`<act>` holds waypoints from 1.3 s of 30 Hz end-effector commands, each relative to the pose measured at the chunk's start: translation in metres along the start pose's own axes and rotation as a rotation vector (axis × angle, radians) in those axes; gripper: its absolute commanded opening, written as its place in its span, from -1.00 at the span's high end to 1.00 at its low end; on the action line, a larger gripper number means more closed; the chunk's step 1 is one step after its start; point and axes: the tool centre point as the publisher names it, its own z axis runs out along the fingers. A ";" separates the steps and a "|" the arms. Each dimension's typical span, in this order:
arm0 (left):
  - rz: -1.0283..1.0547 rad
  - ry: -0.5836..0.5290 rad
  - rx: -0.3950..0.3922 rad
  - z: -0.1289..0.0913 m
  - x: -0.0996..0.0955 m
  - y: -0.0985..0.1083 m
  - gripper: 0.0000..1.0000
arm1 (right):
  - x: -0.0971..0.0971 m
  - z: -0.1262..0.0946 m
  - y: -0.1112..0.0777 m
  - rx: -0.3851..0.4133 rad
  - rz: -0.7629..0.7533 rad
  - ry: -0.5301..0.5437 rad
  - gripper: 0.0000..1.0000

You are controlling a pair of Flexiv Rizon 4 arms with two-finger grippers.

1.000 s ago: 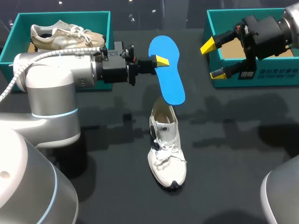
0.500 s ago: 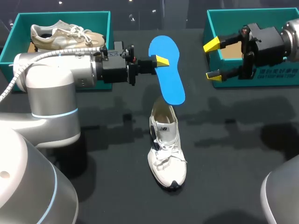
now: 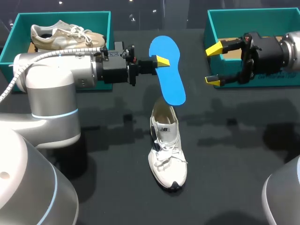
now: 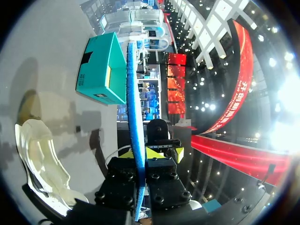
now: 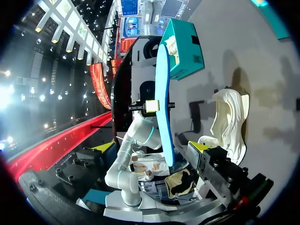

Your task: Take the shoe out of the shoebox, open the shoe tongue, remove and reinsert the insole, then place the shoe into the shoebox

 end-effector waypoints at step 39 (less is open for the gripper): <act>1.516 0.054 0.005 -0.037 0.052 -0.012 1.00 | -0.005 0.002 -0.005 -0.008 -0.007 0.032 -1.00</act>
